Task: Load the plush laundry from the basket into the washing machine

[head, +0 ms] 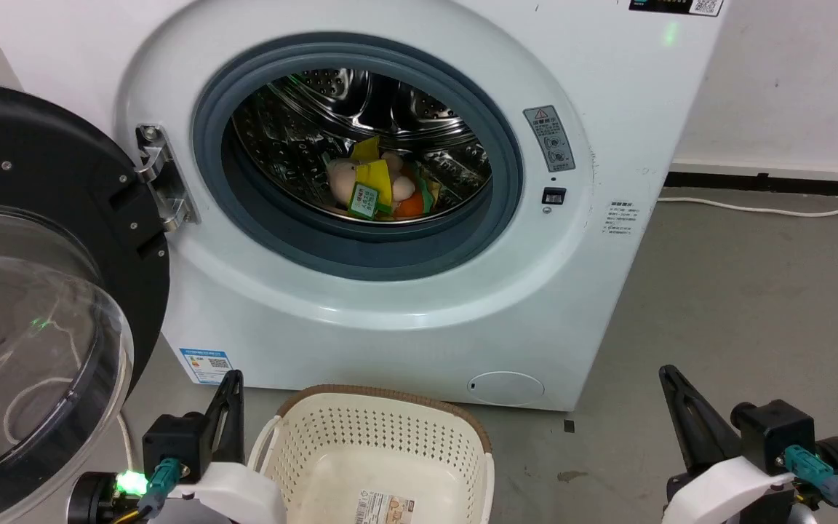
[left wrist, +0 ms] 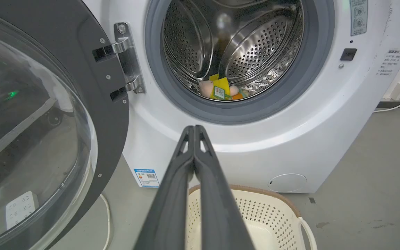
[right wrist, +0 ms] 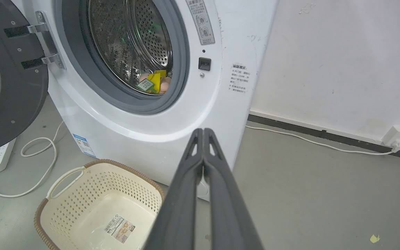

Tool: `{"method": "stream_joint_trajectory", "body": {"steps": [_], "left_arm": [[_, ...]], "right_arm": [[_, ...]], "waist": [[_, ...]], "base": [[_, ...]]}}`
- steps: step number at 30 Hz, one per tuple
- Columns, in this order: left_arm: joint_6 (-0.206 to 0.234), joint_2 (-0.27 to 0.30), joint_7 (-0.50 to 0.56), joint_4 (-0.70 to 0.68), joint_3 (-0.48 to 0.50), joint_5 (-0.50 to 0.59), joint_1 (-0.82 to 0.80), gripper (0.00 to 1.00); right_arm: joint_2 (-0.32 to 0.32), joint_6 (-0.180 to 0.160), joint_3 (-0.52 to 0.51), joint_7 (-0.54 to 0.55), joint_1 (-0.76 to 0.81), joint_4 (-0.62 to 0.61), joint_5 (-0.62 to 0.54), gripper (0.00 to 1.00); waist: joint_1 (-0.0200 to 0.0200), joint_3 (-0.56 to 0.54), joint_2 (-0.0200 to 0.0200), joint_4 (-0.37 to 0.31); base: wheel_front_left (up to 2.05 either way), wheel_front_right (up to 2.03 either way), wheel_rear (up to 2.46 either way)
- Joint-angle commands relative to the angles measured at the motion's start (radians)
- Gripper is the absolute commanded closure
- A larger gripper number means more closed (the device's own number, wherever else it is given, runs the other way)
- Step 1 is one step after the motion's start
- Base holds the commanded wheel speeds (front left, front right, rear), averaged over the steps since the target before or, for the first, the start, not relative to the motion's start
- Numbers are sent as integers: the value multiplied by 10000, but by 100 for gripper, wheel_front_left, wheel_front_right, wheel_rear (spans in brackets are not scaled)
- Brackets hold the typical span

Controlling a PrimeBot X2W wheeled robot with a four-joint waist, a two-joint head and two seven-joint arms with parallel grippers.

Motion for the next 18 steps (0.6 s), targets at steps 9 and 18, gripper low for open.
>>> {"method": "stream_joint_trajectory", "body": {"steps": [9, 18], "left_arm": [[-55, -5, 3, -51, 34, 28, -152, 100], [-55, -5, 3, -51, 34, 28, -152, 100]], "right_arm": [[-12, 52, -28, 14, -122, -20, -76, 100], [-12, 52, -28, 14, -122, -20, -76, 100]], "waist": [[0, -1, 0, 0], [0, -1, 0, 0]], "base": [[0, 0, 0], [0, 0, 0]]}}
